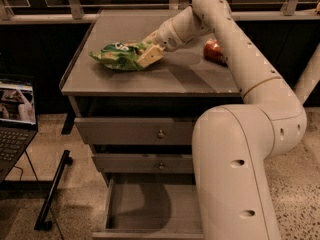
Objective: Place green rice chip bag into bottom drawer
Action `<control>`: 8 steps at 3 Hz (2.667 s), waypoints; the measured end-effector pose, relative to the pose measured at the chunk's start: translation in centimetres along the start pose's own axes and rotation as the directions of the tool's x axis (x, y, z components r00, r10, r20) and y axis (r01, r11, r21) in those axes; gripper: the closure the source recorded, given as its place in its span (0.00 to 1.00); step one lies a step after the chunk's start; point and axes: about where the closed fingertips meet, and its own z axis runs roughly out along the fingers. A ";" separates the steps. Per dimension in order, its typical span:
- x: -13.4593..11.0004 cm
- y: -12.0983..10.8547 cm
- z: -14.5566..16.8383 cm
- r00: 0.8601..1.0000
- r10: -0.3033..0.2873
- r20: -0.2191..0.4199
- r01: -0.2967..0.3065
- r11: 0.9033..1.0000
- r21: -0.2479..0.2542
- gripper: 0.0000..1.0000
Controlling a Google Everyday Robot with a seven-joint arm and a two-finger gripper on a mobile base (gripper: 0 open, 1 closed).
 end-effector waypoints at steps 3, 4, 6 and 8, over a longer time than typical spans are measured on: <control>0.0 1.0 -0.6 1.000 0.008 0.009 -0.008 1.000 -0.011 1.00; -2.1 3.8 -6.0 0.997 -0.023 0.071 0.020 0.999 0.044 1.00; -4.2 15.1 -10.4 0.986 -0.121 0.116 0.120 0.993 0.014 1.00; -1.9 17.4 -7.9 0.992 -0.084 0.090 0.089 0.994 -0.056 1.00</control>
Offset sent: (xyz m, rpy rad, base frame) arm -0.0006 0.0005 0.0007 0.0015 -0.0007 0.0034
